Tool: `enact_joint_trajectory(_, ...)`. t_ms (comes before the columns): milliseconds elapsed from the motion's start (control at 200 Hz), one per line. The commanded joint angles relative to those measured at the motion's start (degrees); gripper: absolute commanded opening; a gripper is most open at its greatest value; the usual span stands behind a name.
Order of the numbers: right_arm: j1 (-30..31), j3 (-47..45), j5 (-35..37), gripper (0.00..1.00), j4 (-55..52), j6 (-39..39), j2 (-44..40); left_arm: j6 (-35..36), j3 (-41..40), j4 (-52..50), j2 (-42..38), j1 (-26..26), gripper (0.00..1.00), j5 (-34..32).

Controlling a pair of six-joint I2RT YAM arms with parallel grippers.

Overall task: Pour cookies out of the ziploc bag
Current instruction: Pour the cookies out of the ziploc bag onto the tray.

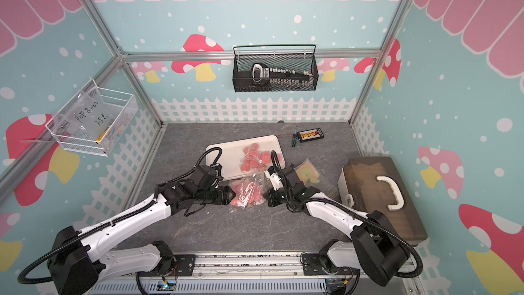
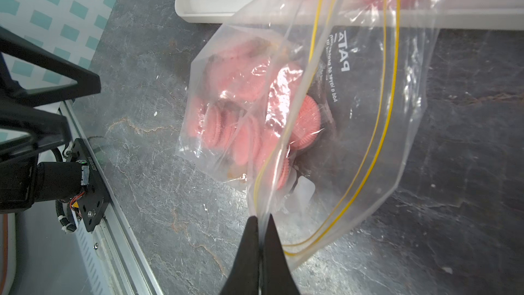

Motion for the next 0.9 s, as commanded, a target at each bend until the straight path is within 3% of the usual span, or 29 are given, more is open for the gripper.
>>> enact_joint_trajectory(0,-0.3,0.8,0.8,0.01,0.4,0.4,-0.5,-4.3,-3.6,0.0,-1.5,0.5,0.71,1.8)
enact_joint_trajectory(435,-0.3,1.4,0.8,0.01,0.4,0.5,0.0,-7.5,-15.5,13.6,0.3,1.5,0.66,6.8)
enact_joint_trajectory(896,-0.3,1.5,0.7,0.01,0.4,0.6,0.3,-8.0,-18.9,24.4,6.2,2.2,0.58,8.5)
